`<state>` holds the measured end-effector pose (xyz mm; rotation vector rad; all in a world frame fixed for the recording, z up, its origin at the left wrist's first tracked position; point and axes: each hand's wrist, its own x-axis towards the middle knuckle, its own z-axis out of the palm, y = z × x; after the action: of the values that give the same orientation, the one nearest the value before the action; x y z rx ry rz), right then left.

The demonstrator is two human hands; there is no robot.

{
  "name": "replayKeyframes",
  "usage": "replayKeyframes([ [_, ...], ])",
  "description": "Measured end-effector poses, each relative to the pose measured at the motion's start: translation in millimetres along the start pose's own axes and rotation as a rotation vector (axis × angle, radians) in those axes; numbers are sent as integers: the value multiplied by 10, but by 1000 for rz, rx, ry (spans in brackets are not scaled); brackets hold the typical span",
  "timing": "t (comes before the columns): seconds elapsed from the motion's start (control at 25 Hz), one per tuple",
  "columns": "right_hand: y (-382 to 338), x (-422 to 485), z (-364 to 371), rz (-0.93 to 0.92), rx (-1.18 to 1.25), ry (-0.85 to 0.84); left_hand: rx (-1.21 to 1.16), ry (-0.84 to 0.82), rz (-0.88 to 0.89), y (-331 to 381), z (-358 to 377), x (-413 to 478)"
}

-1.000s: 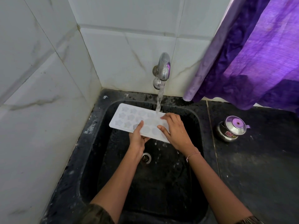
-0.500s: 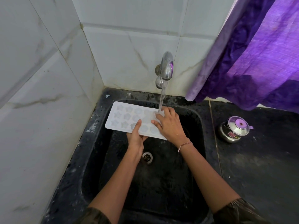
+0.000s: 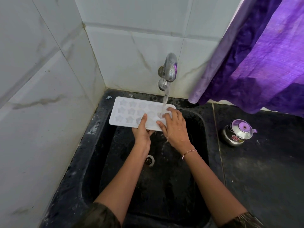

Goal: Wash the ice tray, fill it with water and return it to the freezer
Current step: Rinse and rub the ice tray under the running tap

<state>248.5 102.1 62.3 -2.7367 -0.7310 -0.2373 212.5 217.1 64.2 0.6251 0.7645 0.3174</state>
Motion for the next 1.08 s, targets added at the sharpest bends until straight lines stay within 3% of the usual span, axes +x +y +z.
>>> replayKeyframes([
  [0.52, 3, 14, -56, -28, -64, -81, 42, -18, 3, -11, 27, 46],
  [0.76, 15, -133, 12, -155, -177, 119, -6, 14, 2, -11, 65, 100],
  [0.92, 43, -136, 18, -59, -126, 79, 19, -13, -24, -7, 136, 111],
  [1.08, 126, -157, -35, -128, -25, -12, 85, -36, -38, -38, 40, 133],
])
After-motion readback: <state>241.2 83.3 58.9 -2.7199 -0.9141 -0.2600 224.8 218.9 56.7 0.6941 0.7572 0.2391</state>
